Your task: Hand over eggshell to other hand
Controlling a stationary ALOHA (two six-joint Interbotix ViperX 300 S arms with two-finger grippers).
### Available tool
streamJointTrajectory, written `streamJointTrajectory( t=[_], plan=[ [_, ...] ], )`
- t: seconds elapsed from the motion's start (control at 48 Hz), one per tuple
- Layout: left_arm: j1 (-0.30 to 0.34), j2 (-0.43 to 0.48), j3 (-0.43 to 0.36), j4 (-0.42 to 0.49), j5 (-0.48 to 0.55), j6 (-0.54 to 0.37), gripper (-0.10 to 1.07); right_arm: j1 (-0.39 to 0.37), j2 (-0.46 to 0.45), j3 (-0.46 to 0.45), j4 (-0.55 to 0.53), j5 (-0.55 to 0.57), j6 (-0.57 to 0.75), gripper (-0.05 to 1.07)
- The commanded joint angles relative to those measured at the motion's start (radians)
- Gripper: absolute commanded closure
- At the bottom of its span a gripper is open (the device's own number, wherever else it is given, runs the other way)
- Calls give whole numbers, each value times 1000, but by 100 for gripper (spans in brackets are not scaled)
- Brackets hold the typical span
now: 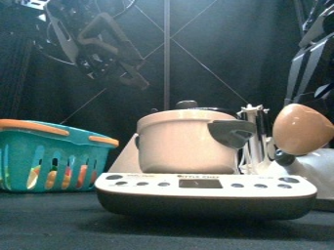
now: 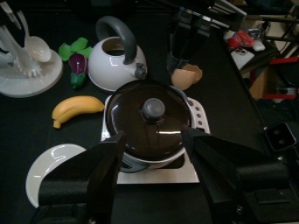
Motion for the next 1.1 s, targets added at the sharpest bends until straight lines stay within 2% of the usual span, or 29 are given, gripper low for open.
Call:
streamJointTrajectory(
  t=[0.0,0.167,0.271,0.417,0.562,0.812,0.938,1.083],
  plan=[
    [0,-14,-11,0,-14,0,9,17,-54,-29,-25,32,0,59],
    [0,-14,-15,2,-38,3,9,29,-100,-32,-132,123,2,59],
    [0,-9,-25,0,-107,2,8,21,-114,-29,-212,184,2,59],
    [-9,3,-32,0,-236,3,7,-28,-114,-32,-333,249,5,59],
    [-32,18,-44,-2,-308,-8,2,-92,-107,-32,-433,284,6,59],
    [-31,74,-117,-66,-318,-175,-4,-206,-100,-43,-552,328,17,59],
    [-14,100,-120,-75,-333,-235,-4,-224,-94,-49,-575,327,18,59],
    [0,133,-135,-103,-410,-293,-4,-225,-80,-52,-574,327,18,59]
  ],
)
